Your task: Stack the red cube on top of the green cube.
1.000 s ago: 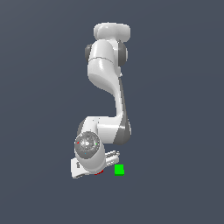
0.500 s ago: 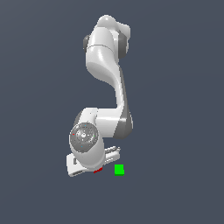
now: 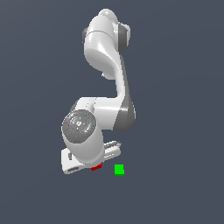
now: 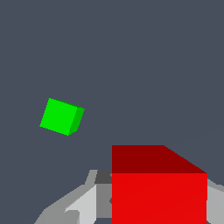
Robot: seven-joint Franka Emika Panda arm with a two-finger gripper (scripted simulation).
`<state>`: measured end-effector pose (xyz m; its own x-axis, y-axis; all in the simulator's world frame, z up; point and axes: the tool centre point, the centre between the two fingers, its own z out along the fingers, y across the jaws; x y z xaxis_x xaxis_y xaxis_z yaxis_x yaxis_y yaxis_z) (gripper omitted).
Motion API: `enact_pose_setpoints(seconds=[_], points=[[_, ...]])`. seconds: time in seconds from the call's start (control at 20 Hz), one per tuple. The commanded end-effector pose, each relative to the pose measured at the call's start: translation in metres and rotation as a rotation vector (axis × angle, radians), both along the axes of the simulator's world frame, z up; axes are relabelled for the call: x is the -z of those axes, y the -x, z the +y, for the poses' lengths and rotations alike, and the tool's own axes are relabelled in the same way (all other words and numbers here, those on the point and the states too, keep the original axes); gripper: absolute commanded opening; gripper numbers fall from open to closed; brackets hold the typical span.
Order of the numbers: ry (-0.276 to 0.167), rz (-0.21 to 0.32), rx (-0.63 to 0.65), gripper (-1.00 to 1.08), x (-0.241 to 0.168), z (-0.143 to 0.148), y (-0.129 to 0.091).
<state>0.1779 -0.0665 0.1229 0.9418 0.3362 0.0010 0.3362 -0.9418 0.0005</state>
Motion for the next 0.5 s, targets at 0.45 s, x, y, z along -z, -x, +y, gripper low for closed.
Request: enact_pose_setpoints(seconds=[0.45], points=[[0.000,0.002,0.000,-1.00,0.0027,0.0005,-0.0008]])
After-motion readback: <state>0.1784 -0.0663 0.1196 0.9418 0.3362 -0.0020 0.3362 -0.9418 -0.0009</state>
